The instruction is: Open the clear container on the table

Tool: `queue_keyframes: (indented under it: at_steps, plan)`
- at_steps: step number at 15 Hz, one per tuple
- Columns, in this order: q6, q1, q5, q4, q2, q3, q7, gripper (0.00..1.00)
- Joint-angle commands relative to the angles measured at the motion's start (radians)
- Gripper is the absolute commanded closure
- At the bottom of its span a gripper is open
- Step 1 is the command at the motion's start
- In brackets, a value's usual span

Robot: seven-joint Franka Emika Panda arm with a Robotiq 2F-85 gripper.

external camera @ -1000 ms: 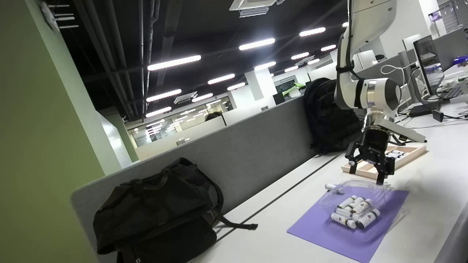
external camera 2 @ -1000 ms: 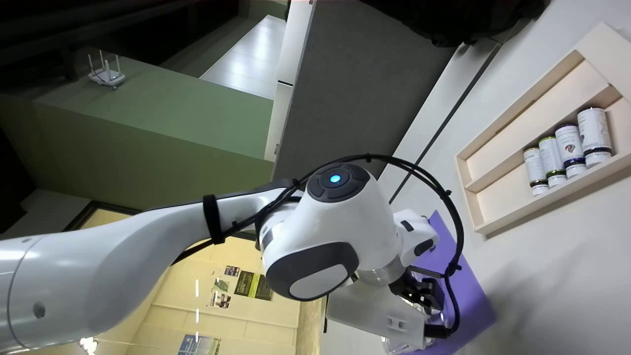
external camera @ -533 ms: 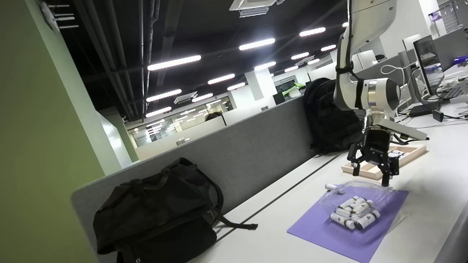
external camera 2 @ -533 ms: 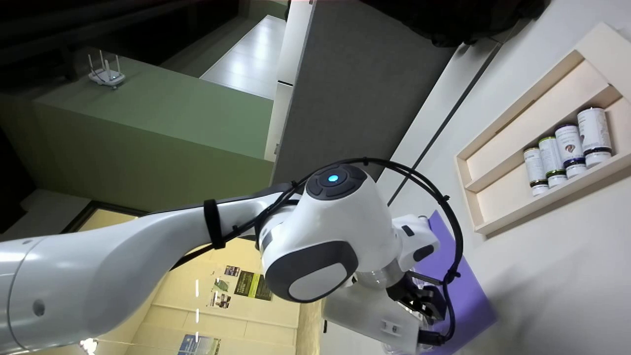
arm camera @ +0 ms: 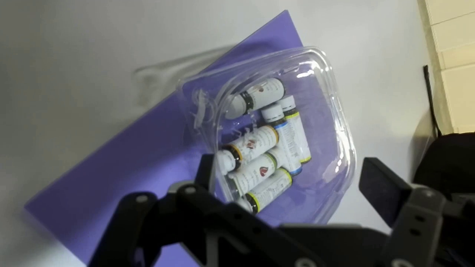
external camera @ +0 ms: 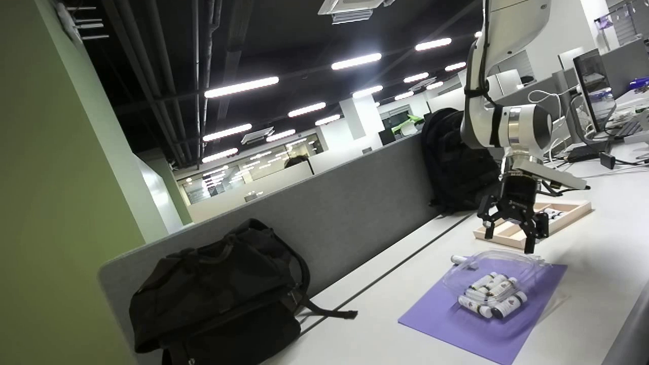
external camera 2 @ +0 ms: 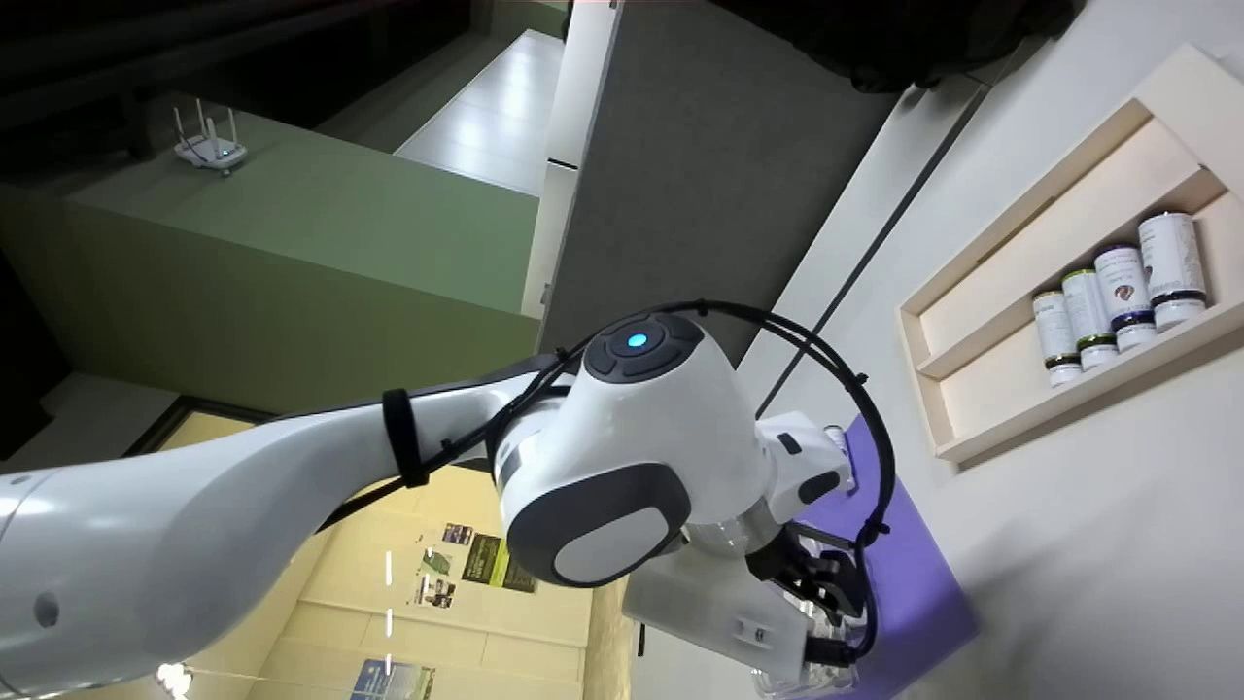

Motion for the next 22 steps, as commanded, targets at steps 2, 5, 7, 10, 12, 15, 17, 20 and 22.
queue_keyframes:
  at_steps: [2, 5, 7, 10, 12, 15, 17, 20, 22]
  plan:
    - [-0.055, -0.044, 0.089, -0.022, -0.055, 0.013, -0.119, 0.0]
    - [-0.051, -0.02, 0.055, -0.021, -0.05, -0.008, -0.043, 0.0]
    - [-0.034, -0.005, 0.008, -0.018, -0.04, -0.013, 0.034, 0.0]
    - [-0.008, 0.003, -0.041, -0.019, -0.036, -0.011, 0.122, 0.0]
    - [-0.005, 0.001, -0.058, -0.014, -0.028, -0.006, 0.149, 0.0]
    - [0.002, -0.001, -0.076, -0.009, -0.007, 0.0, 0.175, 0.0]
    - [0.008, 0.0, -0.08, -0.012, 0.001, 0.004, 0.181, 0.0]
    - [0.014, -0.002, -0.083, -0.014, 0.01, 0.012, 0.171, 0.0]
    - [0.014, -0.006, -0.078, -0.016, 0.011, 0.017, 0.156, 0.0]
